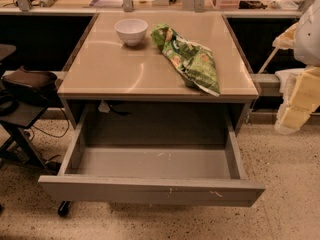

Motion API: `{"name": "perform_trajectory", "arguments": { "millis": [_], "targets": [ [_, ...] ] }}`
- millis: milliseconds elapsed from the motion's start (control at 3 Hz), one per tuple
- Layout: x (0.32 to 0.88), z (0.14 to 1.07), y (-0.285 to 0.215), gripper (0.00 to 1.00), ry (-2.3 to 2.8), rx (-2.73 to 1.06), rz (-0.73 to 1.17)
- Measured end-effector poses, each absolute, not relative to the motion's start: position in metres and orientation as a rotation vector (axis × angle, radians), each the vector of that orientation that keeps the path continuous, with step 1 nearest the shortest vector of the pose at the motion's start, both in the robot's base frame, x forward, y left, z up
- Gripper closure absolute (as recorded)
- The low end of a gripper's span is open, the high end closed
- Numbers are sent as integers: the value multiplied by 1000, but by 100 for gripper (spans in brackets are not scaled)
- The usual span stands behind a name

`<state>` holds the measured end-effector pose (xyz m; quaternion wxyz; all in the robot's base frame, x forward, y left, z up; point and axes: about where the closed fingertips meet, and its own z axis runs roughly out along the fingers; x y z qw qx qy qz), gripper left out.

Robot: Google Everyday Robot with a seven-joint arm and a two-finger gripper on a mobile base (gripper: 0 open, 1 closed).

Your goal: Close top drawer

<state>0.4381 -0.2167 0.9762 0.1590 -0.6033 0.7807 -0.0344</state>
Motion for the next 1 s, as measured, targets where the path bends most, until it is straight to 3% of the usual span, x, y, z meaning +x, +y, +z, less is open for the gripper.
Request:
{"name": "perform_trajectory", "arguments": {
  "millis": [667,1000],
  "targets": [
    [429,964,-203,0,2191,-1768,-128],
    [398,936,-187,0,2087,-1797,-120]
  ]
}}
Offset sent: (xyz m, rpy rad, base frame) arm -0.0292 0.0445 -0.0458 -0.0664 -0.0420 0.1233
